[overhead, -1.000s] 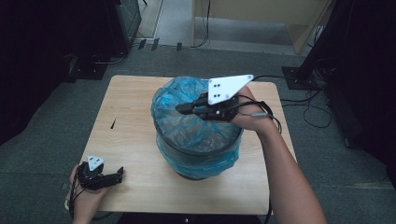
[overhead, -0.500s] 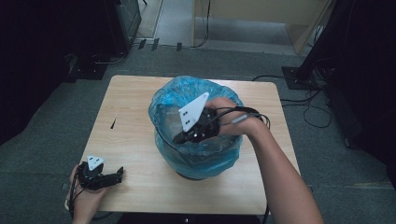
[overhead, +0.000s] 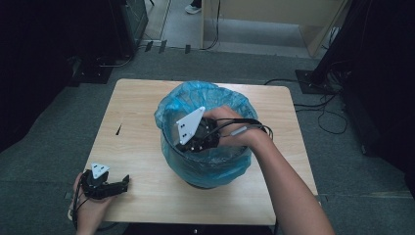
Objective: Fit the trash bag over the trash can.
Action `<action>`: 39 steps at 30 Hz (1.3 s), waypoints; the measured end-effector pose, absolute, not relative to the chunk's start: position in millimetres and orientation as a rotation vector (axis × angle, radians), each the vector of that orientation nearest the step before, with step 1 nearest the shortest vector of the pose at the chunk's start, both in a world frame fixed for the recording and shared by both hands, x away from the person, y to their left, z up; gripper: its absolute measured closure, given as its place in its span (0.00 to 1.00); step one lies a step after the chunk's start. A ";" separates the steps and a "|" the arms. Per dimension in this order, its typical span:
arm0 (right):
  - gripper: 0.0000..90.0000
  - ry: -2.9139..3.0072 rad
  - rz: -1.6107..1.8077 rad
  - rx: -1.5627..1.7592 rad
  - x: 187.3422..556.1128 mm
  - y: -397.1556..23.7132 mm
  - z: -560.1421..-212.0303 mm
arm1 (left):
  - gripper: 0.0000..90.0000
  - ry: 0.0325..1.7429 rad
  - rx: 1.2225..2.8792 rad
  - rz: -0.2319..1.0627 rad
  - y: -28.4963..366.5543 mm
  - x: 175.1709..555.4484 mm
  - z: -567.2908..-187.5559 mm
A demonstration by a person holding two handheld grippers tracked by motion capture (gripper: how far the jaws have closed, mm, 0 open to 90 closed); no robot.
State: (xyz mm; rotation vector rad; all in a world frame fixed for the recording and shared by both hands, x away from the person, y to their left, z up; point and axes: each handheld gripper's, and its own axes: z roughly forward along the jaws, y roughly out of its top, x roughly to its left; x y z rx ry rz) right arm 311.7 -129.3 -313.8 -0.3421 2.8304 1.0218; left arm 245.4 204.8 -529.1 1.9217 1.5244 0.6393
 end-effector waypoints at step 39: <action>0.79 1.994 1.724 0.749 274.2 -313.0 -273.3 | 0.00 1.522 1.924 0.638 205.0 245.5 -529.2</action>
